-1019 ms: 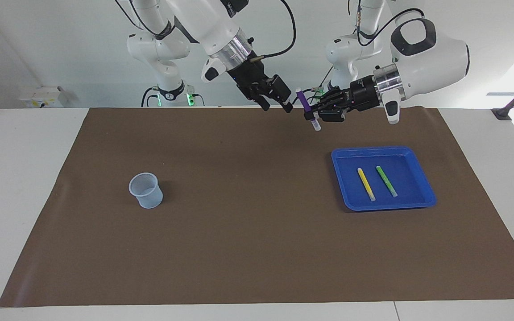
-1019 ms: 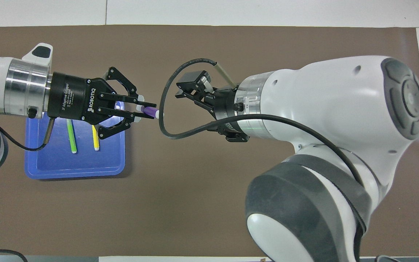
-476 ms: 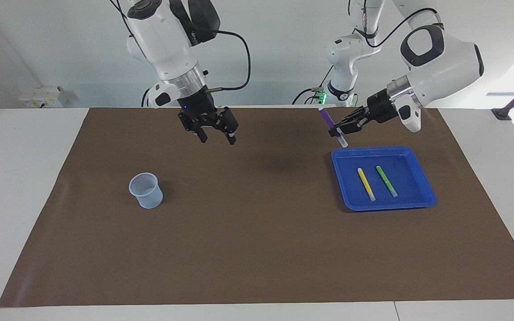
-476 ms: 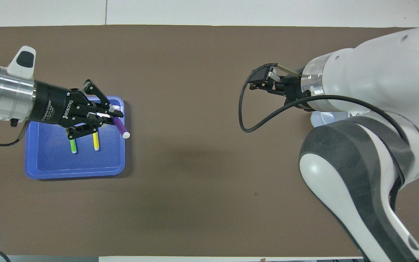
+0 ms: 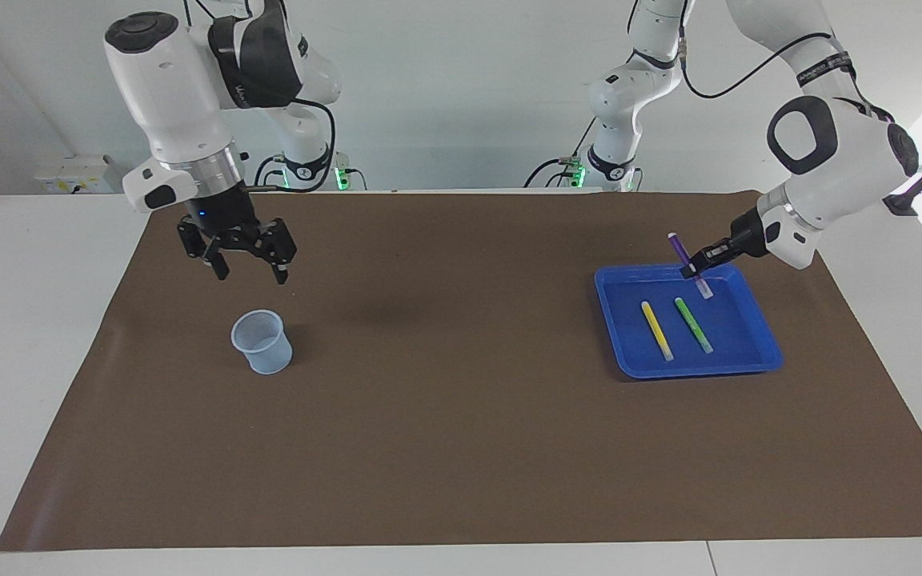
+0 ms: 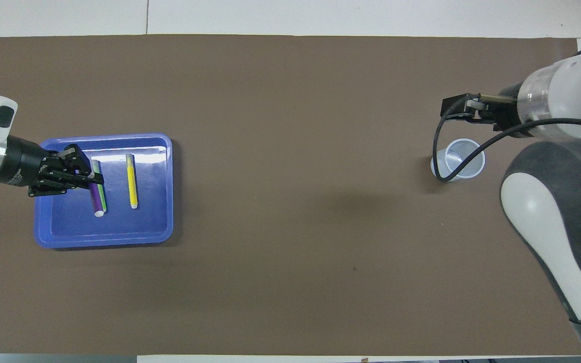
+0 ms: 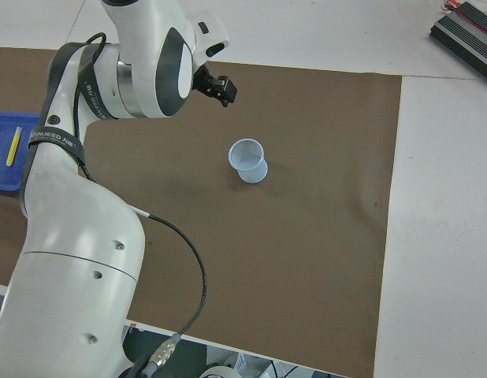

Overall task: Right arm passes pens to left for tray arrangement
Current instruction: 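Lower the purple pen into the tray while the right gripper retracts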

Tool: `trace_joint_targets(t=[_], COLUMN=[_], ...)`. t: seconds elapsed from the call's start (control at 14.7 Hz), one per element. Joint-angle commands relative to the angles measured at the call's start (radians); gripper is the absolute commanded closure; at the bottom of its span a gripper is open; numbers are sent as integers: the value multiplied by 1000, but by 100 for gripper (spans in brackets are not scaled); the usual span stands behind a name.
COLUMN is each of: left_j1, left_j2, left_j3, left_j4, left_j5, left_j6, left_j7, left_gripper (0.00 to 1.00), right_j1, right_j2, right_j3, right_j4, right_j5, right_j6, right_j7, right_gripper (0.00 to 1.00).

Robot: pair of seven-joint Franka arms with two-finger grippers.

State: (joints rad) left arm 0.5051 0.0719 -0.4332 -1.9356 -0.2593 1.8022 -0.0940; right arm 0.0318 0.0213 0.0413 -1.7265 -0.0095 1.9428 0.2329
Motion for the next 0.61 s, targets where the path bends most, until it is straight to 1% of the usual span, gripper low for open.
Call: trace_joint_targets(t=[0.0, 0.14, 0.2, 0.34, 0.54], left_j1=[12, 21, 38, 61, 79], left_j2=[70, 120, 138, 157, 166], left_j3=[-9, -7, -9, -9, -6], left_j4=[-3, -5, -6, -35, -89], left_j5=[156, 262, 291, 296, 296], left_j6=[93, 152, 175, 221, 292], left_j7=[149, 221, 224, 252, 252], left_gripper=[100, 100, 100, 100, 100], right_j1=[-1, -3, -3, -4, -4], right_j2=[-23, -23, -17, -18, -26], right_j3=[-53, -92, -95, -107, -110], right_j4=[-7, 20, 53, 99, 110], right_j5=[-55, -55, -58, -58, -58], right_j6=[-16, -47, -71, -151, -238], right_j7=[-90, -124, -135, -145, -145], right_gripper=[0, 0, 0, 0, 0])
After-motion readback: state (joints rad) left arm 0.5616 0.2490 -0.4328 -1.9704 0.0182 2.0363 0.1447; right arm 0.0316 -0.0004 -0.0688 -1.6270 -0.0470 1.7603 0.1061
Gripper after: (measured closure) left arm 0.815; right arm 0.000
